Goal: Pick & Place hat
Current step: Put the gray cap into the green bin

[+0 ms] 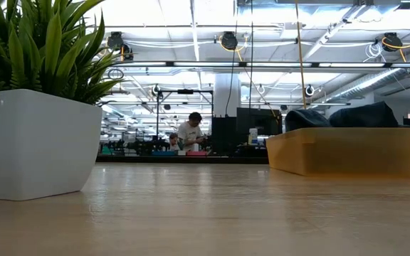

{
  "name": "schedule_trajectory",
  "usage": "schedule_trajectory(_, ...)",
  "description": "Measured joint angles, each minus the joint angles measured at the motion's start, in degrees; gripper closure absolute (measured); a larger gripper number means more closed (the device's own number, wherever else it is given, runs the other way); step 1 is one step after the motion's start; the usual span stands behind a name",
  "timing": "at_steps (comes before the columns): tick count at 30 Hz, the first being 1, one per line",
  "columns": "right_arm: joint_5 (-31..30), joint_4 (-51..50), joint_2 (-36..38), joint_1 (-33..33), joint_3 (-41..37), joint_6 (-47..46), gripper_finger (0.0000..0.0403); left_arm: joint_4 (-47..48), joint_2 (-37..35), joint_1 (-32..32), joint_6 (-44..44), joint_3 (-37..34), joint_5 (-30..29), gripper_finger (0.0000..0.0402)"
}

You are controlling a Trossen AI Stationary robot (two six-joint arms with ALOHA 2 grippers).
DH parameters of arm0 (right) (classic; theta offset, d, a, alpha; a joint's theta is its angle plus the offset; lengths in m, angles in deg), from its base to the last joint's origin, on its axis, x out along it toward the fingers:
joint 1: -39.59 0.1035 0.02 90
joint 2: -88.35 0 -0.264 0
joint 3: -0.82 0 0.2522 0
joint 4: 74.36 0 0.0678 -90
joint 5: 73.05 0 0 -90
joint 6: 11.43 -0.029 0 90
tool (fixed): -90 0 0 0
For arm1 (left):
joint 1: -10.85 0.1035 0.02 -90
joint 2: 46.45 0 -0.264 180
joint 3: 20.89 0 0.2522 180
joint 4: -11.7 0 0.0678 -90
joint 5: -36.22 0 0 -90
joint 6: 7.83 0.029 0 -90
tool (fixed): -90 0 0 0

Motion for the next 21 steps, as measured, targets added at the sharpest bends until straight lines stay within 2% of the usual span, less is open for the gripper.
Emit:
schedule_trajectory(4, 0.14, 0.02, 0.00, -0.07, -0.02, -1.38, 0.0261, -0.23, 2.66, -2.80, 0.96, -3.02, -1.90, 0.0394)
schedule_trajectory(10, 0.16, 0.03, 0.00, -0.07, -0.02, -1.43, 0.0263, -9.62, 3.38, -5.24, 5.65, -12.57, 2.01, 0.0394)
schedule_trajectory(17, 0.27, 0.02, 0.00, 0.38, -0.04, -1.39, 0.0264, -21.17, 2.92, -7.29, 4.69, -22.66, 4.36, 0.0394)
schedule_trajectory(21, 0.38, 0.01, 0.00, 0.79, -0.04, -1.40, 0.0264, -21.67, 3.00, -7.30, 1.24, -26.36, 3.96, 0.0392)
